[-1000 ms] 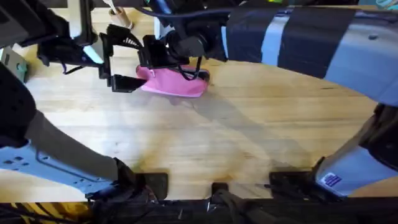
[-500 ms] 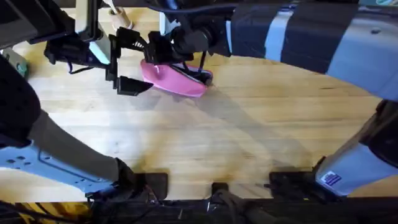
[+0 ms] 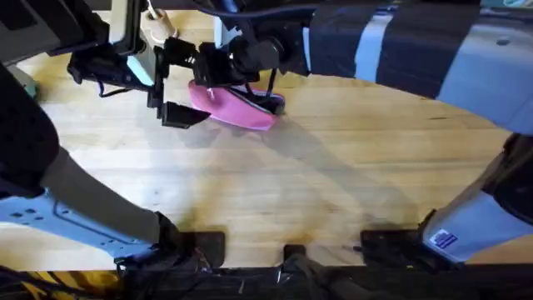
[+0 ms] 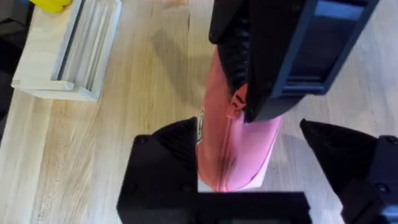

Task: Unzip the bag, pick up the pens from the table one at a time and place them inside, then zip the bag closed.

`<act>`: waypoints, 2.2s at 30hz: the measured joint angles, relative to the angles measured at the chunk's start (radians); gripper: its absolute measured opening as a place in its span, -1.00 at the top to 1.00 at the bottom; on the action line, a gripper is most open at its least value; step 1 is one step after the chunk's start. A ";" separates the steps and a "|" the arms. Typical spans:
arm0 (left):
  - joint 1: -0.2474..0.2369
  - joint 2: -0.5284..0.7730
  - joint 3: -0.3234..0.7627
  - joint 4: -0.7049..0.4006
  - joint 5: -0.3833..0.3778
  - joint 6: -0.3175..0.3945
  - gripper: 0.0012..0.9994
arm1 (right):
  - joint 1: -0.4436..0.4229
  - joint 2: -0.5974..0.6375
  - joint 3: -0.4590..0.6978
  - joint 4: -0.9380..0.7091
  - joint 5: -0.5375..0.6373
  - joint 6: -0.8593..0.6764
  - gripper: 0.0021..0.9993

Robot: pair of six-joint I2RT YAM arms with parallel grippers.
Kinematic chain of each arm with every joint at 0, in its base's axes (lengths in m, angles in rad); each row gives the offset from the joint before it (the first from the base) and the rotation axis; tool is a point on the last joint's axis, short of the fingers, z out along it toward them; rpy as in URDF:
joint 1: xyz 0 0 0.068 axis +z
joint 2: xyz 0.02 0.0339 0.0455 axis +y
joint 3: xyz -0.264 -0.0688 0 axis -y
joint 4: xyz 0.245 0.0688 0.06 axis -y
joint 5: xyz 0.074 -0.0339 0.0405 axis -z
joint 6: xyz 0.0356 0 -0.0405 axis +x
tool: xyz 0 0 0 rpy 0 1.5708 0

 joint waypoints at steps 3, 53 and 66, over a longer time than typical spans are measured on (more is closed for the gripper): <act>0.000 0.000 0.000 0.004 0.000 0.000 -0.92 | 0.000 0.000 0.000 -0.006 0.000 0.000 0.94; -0.021 0.000 0.000 0.007 0.022 -0.048 0.92 | -0.353 -0.001 0.003 -0.378 0.026 -0.058 0.93; -0.029 0.000 0.000 0.007 0.025 -0.048 0.92 | -0.364 0.016 -0.108 -0.338 0.072 0.021 0.94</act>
